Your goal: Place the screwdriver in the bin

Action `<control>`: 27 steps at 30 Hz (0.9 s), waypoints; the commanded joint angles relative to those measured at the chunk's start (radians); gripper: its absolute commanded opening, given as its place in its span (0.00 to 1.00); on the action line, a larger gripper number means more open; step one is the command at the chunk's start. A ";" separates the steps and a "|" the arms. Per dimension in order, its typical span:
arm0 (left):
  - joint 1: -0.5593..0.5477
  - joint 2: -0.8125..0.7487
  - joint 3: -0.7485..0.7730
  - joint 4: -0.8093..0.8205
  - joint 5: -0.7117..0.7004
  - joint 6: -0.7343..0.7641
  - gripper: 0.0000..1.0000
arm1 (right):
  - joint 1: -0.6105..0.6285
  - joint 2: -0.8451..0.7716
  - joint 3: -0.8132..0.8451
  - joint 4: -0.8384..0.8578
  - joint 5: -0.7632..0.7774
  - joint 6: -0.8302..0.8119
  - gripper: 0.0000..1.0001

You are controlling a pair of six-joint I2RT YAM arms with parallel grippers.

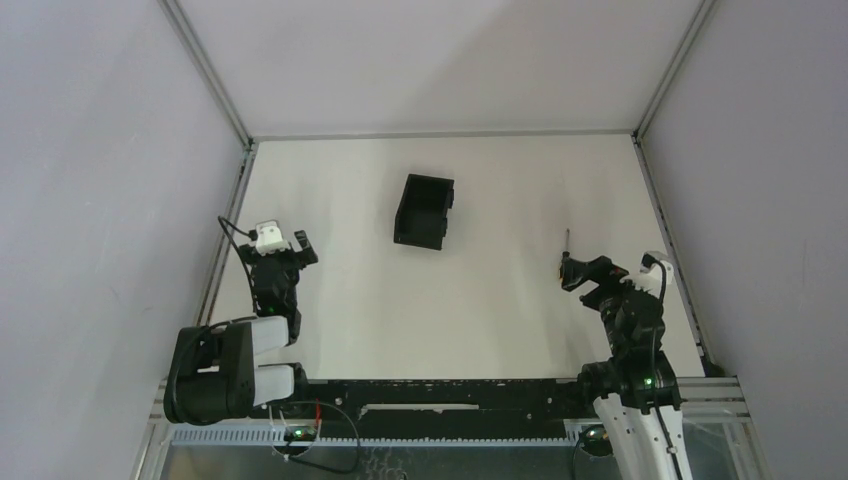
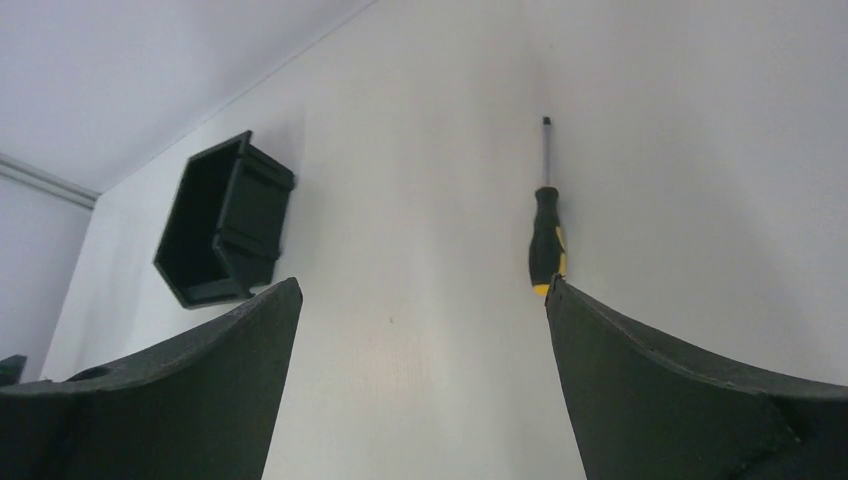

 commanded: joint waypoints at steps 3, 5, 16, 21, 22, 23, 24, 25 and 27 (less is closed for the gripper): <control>-0.005 -0.001 0.042 0.039 -0.005 0.018 1.00 | -0.002 0.163 0.214 0.082 -0.017 -0.083 0.99; -0.005 -0.001 0.042 0.039 -0.004 0.018 1.00 | -0.003 0.286 0.316 0.029 0.006 -0.118 0.98; -0.005 -0.002 0.042 0.039 -0.005 0.018 1.00 | -0.089 1.236 0.939 -0.456 -0.047 -0.217 0.97; -0.005 -0.002 0.042 0.039 -0.005 0.018 1.00 | -0.137 1.498 0.935 -0.415 -0.086 -0.239 0.85; -0.005 -0.001 0.043 0.039 -0.004 0.018 1.00 | -0.138 1.544 0.934 -0.401 -0.100 -0.246 0.81; -0.005 -0.001 0.042 0.039 -0.004 0.018 1.00 | -0.138 1.584 0.931 -0.389 -0.111 -0.252 0.78; -0.005 -0.001 0.043 0.039 -0.004 0.018 1.00 | -0.139 1.621 0.928 -0.380 -0.116 -0.254 0.76; -0.005 -0.001 0.042 0.040 -0.005 0.018 1.00 | -0.138 1.652 0.924 -0.369 -0.111 -0.255 0.74; -0.005 -0.001 0.042 0.039 -0.004 0.018 1.00 | -0.138 1.702 0.914 -0.341 -0.089 -0.252 0.71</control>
